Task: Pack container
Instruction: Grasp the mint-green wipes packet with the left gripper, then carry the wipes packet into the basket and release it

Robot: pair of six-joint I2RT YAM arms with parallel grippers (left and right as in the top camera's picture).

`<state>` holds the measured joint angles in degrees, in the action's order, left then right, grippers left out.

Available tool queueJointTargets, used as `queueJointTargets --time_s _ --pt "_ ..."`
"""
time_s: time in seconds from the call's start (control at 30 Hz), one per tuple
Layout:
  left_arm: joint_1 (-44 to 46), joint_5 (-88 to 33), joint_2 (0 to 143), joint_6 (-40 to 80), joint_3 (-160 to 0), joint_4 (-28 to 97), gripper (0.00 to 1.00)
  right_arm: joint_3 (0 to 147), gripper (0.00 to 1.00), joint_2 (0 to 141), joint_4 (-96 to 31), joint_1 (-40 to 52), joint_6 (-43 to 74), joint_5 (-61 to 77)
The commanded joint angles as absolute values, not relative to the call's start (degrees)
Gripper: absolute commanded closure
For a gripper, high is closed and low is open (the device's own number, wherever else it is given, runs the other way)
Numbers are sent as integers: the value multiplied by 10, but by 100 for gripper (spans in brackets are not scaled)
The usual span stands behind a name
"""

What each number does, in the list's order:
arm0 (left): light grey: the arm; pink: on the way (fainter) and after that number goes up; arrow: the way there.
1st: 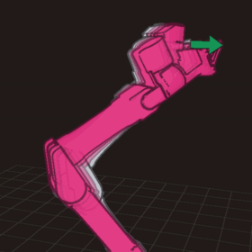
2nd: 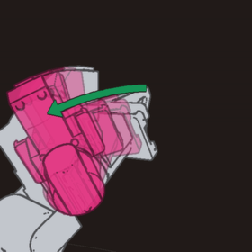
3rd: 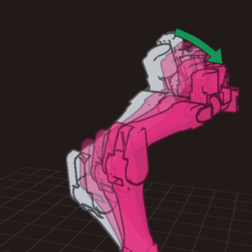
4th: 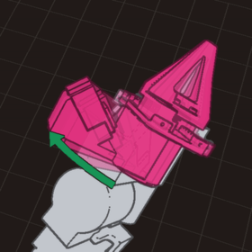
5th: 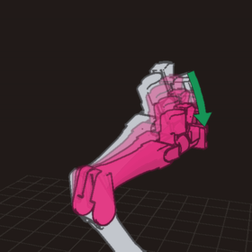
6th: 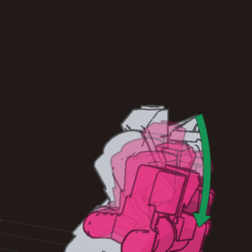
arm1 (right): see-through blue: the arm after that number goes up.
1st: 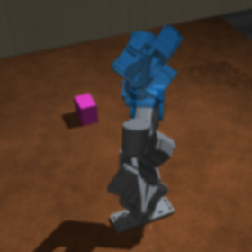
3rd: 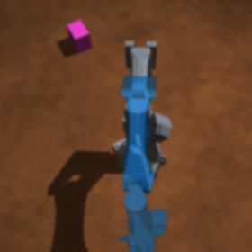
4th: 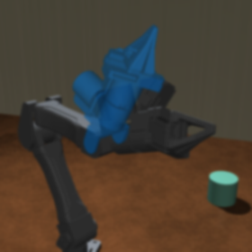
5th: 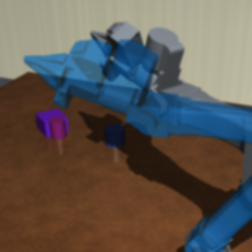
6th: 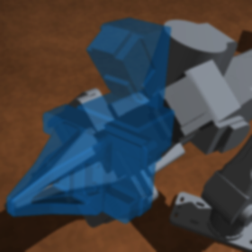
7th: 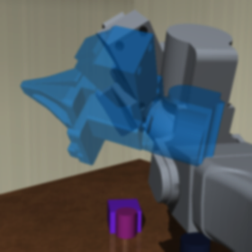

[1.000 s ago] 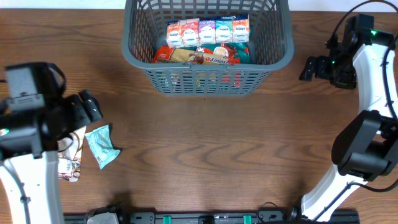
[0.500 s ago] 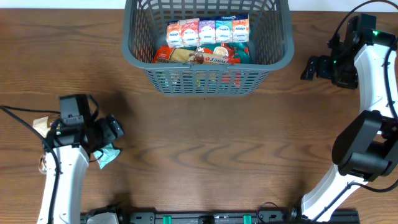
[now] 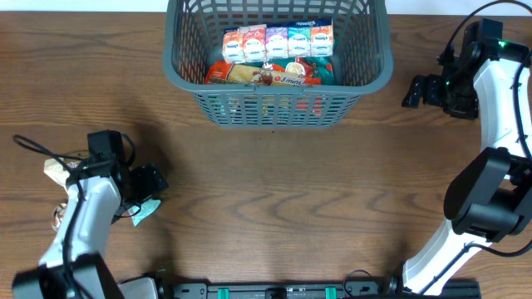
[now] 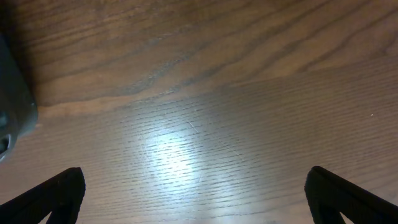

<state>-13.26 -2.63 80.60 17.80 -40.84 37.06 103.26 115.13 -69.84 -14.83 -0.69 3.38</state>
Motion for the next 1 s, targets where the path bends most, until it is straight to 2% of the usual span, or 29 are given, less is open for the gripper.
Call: queueJointTargets --time_s 0.0,0.27,0.3,0.33,0.47,0.57,0.63,0.67,0.97 --pt "-142 -24 837 177 -407 365 1 1033 1 1145 -701 -150 -14 34" --pt "-142 -24 855 177 -407 362 0 1033 1 1145 -701 -150 -14 34" --pt "-142 -24 855 177 -407 361 4 1033 1 1145 -702 -150 -14 34" --pt "-142 -24 855 177 -407 361 11 1033 1 1145 -703 -150 -14 34" --pt "-142 -24 855 177 -407 361 52 1033 1 1145 -710 -150 -19 32" --pt "-142 -24 855 177 -407 361 71 1033 1 1145 -713 -150 -20 32" --pt "-142 -24 855 177 -407 361 91 1033 1 1145 -714 -150 -20 32" --pt "-142 -24 855 177 -407 361 94 1033 1 1145 -714 -150 -20 32" --pt "-142 -125 823 177 -453 371 94 1033 1 1145 -714 -150 -20 32"
